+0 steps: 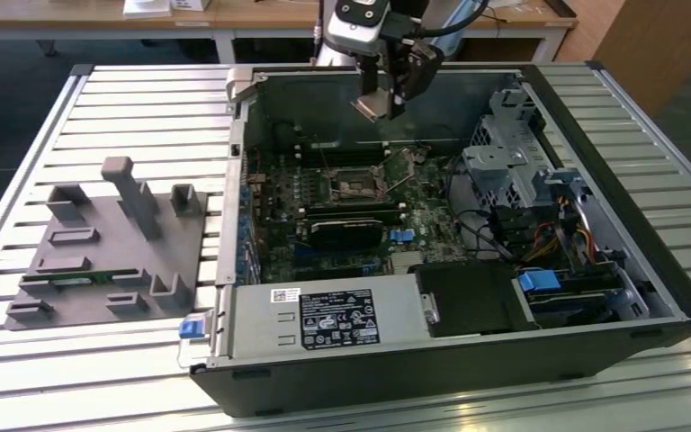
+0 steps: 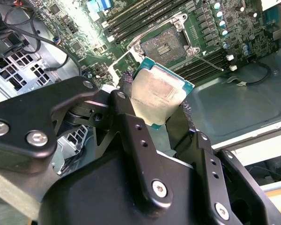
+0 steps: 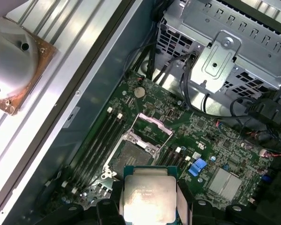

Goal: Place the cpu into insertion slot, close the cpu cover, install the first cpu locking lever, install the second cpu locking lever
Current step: 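Place the cpu into insertion slot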

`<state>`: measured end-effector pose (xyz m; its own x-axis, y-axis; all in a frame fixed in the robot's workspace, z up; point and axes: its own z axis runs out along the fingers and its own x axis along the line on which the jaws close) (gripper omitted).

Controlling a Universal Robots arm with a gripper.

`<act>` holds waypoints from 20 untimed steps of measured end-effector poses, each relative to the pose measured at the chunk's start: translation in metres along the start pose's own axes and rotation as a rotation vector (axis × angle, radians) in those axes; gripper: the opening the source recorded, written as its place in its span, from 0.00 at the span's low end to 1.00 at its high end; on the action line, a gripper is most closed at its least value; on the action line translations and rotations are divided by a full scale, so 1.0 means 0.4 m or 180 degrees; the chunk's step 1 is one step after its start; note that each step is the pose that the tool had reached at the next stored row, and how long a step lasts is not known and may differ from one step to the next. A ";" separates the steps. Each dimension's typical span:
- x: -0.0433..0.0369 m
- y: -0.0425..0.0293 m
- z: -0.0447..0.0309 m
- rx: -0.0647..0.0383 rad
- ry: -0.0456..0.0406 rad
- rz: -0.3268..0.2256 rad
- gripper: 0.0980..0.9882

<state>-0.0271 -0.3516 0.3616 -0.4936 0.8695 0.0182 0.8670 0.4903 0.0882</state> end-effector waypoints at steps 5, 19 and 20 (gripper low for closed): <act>0.000 0.000 0.002 0.0000 -0.0003 0.0027 0.49; 0.000 -0.001 0.009 -0.0002 -0.0009 0.0103 0.49; 0.000 -0.001 0.009 -0.0002 -0.0010 0.0109 0.49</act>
<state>-0.0271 -0.3516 0.3580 -0.4635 0.8859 0.0183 0.8833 0.4604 0.0882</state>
